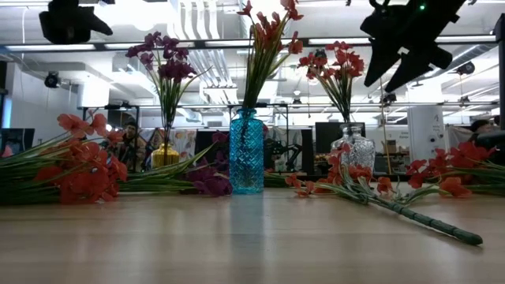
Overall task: Sort flowers into vase by color
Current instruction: Put the left orange flowers into the blue vase
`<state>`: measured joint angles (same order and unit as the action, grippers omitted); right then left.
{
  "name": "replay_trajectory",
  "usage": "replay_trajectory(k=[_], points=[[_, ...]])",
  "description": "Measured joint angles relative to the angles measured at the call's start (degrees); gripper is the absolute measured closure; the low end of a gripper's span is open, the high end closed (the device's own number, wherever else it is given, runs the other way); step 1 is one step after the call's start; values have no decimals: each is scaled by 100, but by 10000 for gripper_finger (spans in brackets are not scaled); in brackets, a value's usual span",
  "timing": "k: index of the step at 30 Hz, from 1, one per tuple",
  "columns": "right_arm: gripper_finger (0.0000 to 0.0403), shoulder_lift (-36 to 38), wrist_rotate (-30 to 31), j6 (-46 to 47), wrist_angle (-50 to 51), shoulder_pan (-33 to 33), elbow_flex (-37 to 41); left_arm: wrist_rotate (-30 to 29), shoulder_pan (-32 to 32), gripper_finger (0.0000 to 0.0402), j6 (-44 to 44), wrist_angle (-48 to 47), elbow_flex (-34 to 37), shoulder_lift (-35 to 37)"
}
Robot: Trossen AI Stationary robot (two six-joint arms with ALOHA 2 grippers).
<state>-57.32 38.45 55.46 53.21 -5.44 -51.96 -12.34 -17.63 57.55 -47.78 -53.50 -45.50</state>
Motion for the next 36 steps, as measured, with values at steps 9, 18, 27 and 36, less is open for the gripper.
replay_trajectory(k=[9, 18, 27, 36], points=[[119, 0, -760, 173, 16, -310, 0, 97, -999, 214, 1496, -821, -225, -840], [119, 0, -1067, 457, 16, -714, 0, 300, -1762, 214, 3154, -1022, -234, -1359], [122, 0, -1344, 357, 16, -834, 0, 368, -2475, 214, 4690, -1033, -508, -2332], [124, -11, -1326, 178, 5, -834, 0, 441, -2849, 204, 5379, -1417, -1051, -3804]])
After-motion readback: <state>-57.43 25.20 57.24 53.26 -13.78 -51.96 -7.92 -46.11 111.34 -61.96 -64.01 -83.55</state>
